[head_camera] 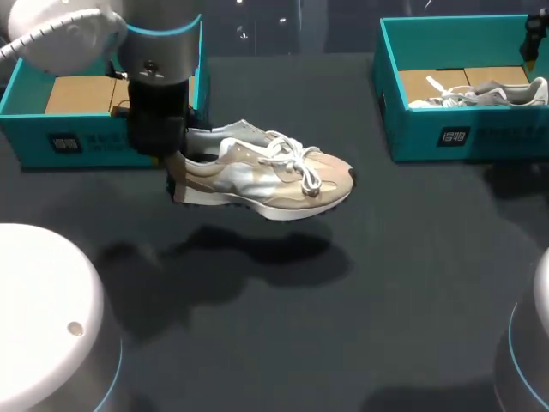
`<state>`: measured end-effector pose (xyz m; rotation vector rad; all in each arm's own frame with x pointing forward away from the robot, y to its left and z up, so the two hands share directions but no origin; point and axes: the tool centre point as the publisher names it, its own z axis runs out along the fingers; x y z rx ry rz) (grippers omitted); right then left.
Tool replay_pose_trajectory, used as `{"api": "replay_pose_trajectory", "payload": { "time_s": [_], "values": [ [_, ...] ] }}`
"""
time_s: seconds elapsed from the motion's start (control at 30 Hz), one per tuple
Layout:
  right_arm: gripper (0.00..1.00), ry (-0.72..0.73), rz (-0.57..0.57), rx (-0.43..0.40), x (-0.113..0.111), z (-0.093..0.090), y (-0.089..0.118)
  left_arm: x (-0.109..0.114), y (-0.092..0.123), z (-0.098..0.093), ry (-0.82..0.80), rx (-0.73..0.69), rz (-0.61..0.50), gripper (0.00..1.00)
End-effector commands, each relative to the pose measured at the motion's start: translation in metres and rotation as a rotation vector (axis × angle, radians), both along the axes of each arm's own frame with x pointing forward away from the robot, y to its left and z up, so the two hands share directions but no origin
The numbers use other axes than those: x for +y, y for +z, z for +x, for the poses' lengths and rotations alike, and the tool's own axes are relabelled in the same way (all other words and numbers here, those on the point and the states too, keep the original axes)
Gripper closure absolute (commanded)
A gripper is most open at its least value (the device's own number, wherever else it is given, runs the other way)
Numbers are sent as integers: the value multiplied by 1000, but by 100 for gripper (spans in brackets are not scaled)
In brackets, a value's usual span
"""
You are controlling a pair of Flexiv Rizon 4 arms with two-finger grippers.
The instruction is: Take the shoe out of the shoebox, open the shoe tongue, remove and reinsert the insole, then place the shoe into the shoebox
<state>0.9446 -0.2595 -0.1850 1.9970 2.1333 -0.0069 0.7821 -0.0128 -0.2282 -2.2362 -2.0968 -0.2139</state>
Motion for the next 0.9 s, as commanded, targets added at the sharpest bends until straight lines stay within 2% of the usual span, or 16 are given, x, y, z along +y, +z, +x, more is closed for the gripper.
{"api": "replay_pose_trajectory", "payload": {
  "time_s": [0.03,0.23,0.9],
  "values": [
    [0,0,0,0,0,0,0,-24,-19,-10,-2,-24,25,100],
    [0,0,0,0,0,0,0,-44,-31,-22,21,37,15,100],
    [0,0,0,0,0,0,0,-44,-31,-22,21,37,15,100]
  ]
}}
